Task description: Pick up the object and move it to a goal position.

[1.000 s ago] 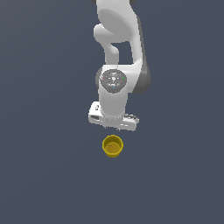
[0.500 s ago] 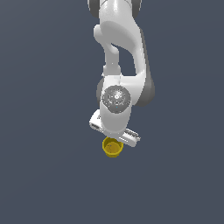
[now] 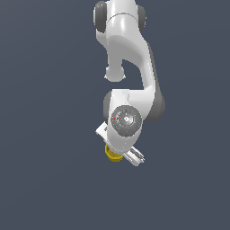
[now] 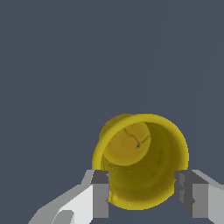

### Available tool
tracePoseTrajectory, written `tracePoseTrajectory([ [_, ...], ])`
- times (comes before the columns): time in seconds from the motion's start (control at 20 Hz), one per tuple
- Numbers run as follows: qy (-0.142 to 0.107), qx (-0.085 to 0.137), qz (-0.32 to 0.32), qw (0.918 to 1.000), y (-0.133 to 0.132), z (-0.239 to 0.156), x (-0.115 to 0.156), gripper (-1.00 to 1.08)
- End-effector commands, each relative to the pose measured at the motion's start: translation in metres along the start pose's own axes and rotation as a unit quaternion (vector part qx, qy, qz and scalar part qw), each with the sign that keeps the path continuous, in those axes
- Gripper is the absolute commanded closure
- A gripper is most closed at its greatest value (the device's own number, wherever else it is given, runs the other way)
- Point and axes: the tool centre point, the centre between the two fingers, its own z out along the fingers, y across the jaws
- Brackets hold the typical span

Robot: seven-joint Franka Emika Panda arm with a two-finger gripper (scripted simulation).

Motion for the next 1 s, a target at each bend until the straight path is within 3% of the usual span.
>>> tracePoseTrajectory([
  [0.0,-0.001,-0.006,0.029,0.9996,-0.007,0.003,0.004,-0.20],
  [0.45,0.000,-0.023,0.108,0.9939,-0.025,0.012,0.009,-0.20],
  [0.95,0.002,-0.031,0.141,0.9896,-0.033,0.017,0.009,-0.20],
])
